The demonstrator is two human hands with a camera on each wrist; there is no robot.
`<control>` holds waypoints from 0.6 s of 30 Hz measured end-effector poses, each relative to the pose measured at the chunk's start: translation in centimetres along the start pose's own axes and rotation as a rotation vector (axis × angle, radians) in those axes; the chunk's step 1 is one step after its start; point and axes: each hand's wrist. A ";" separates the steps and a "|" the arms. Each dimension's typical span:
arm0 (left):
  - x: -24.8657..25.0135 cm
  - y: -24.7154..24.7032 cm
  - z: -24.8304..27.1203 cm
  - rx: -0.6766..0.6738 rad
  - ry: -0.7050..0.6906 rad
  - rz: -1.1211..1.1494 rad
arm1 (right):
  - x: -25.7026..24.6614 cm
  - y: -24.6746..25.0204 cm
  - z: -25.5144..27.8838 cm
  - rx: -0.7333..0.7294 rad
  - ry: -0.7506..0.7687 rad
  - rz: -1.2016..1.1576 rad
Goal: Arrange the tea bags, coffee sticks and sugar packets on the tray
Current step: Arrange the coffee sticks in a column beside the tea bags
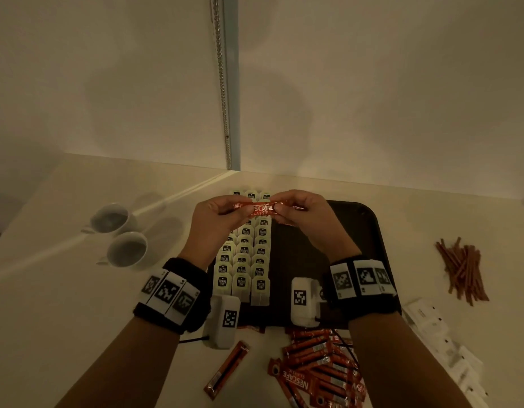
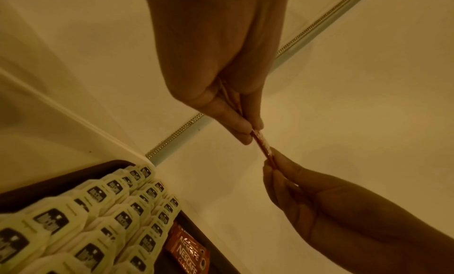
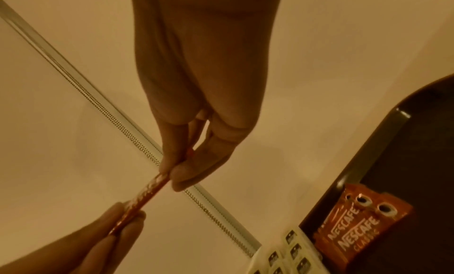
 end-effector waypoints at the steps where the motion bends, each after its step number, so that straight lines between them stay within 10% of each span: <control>1: -0.1 -0.1 -0.1 0.001 0.007 -0.009 | 0.0 0.3 -0.2 -0.013 0.006 0.061; 18: -5.7 11.7 6.3 0.112 0.285 -0.376 | 12.6 9.0 -0.2 0.032 -0.320 0.633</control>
Point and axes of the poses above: each hand's wrist, its own z-axis away from the middle knuckle, its own y-axis out of the back of the hand, x = y × z, and after that the axes turned 14 degrees about y, right-handed
